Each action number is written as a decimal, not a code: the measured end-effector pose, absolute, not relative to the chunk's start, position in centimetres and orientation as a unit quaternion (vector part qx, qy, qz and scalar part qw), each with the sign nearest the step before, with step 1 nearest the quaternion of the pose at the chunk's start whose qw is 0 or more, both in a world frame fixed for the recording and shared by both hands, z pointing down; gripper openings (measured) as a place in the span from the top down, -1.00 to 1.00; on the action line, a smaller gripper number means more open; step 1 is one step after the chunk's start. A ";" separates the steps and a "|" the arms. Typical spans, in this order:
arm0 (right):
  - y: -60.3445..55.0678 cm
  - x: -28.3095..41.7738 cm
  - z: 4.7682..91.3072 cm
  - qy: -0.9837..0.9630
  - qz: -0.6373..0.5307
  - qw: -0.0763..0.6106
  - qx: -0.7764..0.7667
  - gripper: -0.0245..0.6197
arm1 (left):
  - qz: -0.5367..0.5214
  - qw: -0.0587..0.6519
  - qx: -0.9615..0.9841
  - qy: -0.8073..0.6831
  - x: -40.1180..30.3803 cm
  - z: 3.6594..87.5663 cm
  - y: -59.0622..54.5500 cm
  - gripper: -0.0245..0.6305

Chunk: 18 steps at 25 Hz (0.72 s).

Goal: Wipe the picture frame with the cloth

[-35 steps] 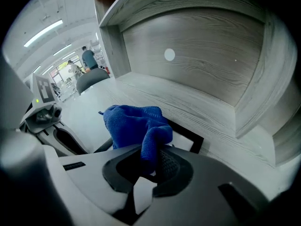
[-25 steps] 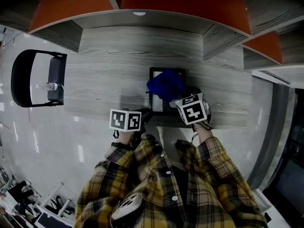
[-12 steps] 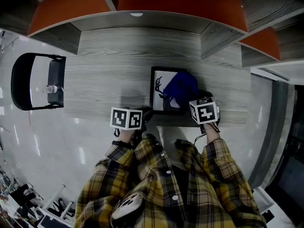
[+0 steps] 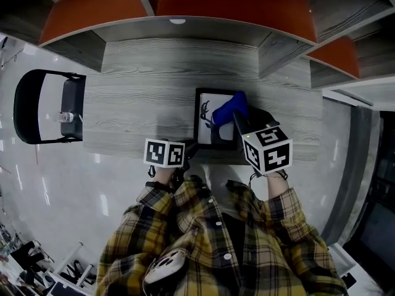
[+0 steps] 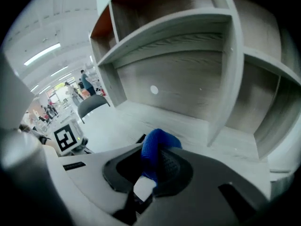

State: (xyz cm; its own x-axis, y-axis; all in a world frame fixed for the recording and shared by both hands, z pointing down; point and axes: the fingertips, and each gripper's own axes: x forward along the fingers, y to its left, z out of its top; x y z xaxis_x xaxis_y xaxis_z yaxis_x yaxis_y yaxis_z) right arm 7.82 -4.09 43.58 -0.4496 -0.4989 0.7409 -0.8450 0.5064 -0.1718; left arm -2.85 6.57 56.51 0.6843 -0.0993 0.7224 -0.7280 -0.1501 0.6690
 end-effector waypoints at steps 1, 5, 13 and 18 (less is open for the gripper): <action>-4.2 6.3 42.5 -0.818 0.259 0.316 0.404 0.80 | 0.270 0.583 0.709 -0.292 -2.8 56.5 6.6 0.68; -4.6 0.5 39.8 -0.855 0.251 0.281 0.355 0.80 | 0.270 0.583 0.708 -0.293 -2.6 56.5 6.6 0.68; -1.9 -4.2 47.4 -0.835 0.341 0.318 0.291 0.80 | 0.262 0.582 0.710 -0.298 -2.4 56.4 6.5 0.68; 0.7 -1.9 53.0 -0.798 0.341 0.404 0.289 0.80 | 0.258 0.580 0.713 -0.298 -2.7 56.4 6.4 0.68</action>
